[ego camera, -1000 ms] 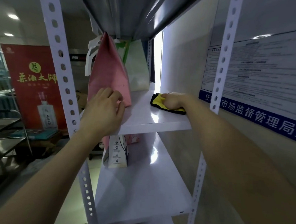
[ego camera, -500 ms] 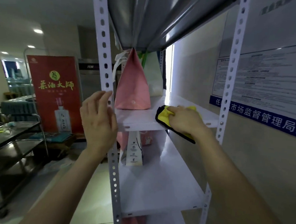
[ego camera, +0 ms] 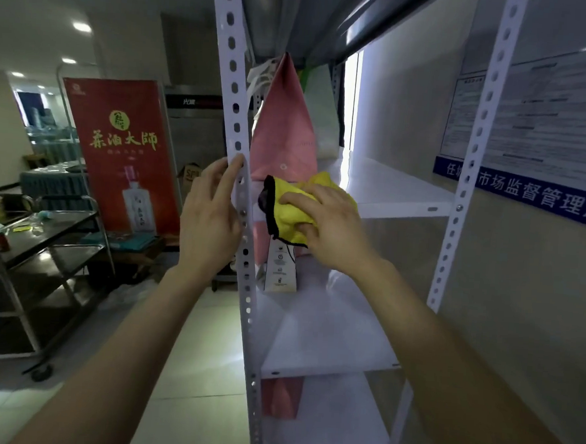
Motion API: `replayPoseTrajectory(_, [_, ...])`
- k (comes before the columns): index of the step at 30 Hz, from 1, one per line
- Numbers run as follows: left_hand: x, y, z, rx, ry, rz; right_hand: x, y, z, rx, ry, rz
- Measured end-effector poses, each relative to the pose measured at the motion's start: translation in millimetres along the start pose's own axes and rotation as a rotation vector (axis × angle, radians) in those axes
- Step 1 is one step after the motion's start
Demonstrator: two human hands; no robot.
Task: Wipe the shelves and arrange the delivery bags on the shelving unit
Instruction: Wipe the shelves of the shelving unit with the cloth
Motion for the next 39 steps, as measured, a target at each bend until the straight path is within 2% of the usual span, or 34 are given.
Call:
replayPoseTrajectory(3, [-24,1,0,-0.019,0.035,-0.012,-29,23,-8,0.001,-0.030,0.173])
replayPoseTrajectory(5, [-48,3,-7,-0.047,0.106,-0.010,-63,24,-9,0.011,-0.099,0.201])
replayPoseTrajectory(8, [-98,1,-27,-0.077,0.276,-0.029,-134,0,-5,0.056,-0.243,0.083])
replayPoseTrajectory(14, [-204,-12,-36,-0.114,0.440,-0.195,-265,-64,9,0.058,-0.401,-0.209])
replayPoseTrajectory(21, [-276,-16,-43,-0.057,0.571,-0.304,-275,-115,9,-0.046,-0.338,-0.354])
replayPoseTrajectory(26, [-292,-16,-54,0.010,0.597,-0.311,-325,-183,10,-0.040,-0.227,-0.664])
replayPoseTrajectory(32, [-299,-22,-67,0.079,0.634,-0.308,-328,-173,9,0.010,-0.178,-0.560])
replayPoseTrajectory(39, [-301,-39,-64,0.103,0.652,-0.290,-327,-166,6,0.033,-0.183,-0.559])
Point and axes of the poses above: each hand's wrist, its own x-axis towards the middle knuckle, its own y-axis out of the back of the hand, z = x × y, the point moved 10 cm from there along x, towards the middle knuckle, and after that the axes turned 13 degrees about z, right-handed, at the moved point
